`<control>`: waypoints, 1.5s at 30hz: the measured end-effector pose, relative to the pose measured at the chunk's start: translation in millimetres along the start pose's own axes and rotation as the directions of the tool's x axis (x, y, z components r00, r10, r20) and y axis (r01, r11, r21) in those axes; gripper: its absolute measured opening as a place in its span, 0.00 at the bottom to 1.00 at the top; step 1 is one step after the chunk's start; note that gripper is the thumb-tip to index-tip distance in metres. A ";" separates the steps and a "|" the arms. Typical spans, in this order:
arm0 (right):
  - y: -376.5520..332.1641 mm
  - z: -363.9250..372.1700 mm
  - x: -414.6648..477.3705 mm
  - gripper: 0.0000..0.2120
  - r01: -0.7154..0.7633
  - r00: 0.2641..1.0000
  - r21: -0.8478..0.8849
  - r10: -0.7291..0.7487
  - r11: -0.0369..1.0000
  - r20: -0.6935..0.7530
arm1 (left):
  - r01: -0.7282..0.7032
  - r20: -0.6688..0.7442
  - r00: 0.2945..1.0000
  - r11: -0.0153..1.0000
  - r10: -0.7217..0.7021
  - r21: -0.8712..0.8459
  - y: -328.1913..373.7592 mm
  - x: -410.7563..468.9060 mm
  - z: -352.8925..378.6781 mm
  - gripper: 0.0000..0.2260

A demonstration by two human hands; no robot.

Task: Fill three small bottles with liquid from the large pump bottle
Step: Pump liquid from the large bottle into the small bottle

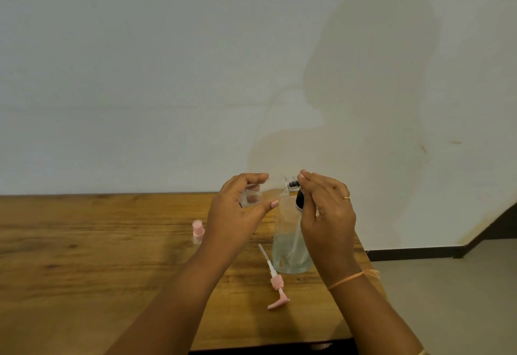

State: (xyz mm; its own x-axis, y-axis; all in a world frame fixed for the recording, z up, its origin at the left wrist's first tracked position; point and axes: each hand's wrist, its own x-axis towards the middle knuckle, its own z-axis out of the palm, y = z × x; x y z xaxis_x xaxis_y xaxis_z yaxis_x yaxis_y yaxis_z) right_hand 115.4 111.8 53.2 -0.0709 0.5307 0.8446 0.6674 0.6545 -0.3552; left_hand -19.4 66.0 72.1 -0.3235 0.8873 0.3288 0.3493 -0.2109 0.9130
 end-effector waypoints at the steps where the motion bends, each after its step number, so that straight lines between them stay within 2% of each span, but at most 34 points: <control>1: -1.9 -1.3 0.3 0.14 0.001 1.000 0.000 -0.001 1.000 -0.003 | -0.003 0.005 1.000 1.000 0.003 0.005 0.2 0.0 0.2 0.18; 5: -4.3 -5.1 3.7 0.11 0.004 1.000 -0.019 -0.004 1.000 -0.010 | -0.018 0.008 1.000 1.000 0.018 0.024 -0.2 -0.9 -0.5 0.17; 20: -0.2 2.5 0.1 0.12 -0.015 1.000 0.006 0.015 1.000 0.019 | 0.000 -0.007 1.000 0.998 0.001 0.056 -3.4 1.5 1.5 0.17; 24: -7.9 -0.4 1.0 0.10 -0.055 0.998 0.015 0.055 0.998 -0.016 | -0.001 0.002 1.000 0.998 0.001 0.066 -1.7 1.0 1.9 0.16; 33: -15.1 -5.7 6.1 0.12 -0.037 0.999 -0.088 0.036 0.995 -0.017 | -0.004 -0.007 1.000 0.997 0.005 0.074 0.7 0.4 3.8 0.15; 40: -3.3 2.0 -4.8 0.11 -0.002 1.000 -0.033 0.001 0.999 -0.031 | 0.000 0.010 1.000 0.997 -0.001 0.075 -4.4 1.0 2.8 0.16; 45: -6.6 1.0 -2.9 0.13 -0.035 0.999 -0.002 0.035 0.999 -0.022 | -0.013 0.029 1.000 0.997 0.011 0.082 -2.4 0.3 3.4 0.16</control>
State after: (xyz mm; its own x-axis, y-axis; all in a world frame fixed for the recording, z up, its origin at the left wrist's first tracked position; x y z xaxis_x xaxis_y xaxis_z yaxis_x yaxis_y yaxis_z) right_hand 110.5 106.4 52.7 -0.0308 0.5412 0.8403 0.6706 0.6346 -0.3841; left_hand -17.3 68.1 69.2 -0.2945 0.8963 0.3315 0.4244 -0.1881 0.8857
